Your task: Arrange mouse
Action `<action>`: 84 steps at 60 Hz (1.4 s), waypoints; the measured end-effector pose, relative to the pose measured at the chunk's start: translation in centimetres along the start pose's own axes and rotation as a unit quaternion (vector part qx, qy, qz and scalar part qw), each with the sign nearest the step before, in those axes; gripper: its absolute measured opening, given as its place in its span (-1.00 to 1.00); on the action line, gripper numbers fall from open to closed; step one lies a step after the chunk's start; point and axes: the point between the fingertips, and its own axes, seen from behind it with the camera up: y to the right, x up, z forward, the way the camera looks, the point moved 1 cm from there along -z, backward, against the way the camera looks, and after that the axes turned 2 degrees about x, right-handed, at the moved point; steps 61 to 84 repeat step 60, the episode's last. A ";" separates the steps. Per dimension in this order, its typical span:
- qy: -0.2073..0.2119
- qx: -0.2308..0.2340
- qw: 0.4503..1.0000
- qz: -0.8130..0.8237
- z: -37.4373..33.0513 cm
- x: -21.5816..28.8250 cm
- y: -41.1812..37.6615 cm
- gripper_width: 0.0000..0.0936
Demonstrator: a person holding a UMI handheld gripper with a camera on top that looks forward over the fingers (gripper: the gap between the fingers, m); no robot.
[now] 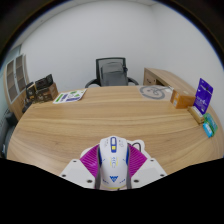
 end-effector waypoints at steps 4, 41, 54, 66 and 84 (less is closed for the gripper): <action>-0.030 0.008 1.000 -0.001 0.6 -2.6 0.2 -0.24; 0.004 -0.015 0.999 -0.030 -14.8 -5.7 -8.1 0.78; 0.021 -0.006 0.999 -0.025 -25.2 -9.7 -14.3 0.80; 0.033 0.004 0.999 -0.016 -28.8 -10.2 -15.8 0.80; 0.033 0.004 0.999 -0.016 -28.8 -10.2 -15.8 0.80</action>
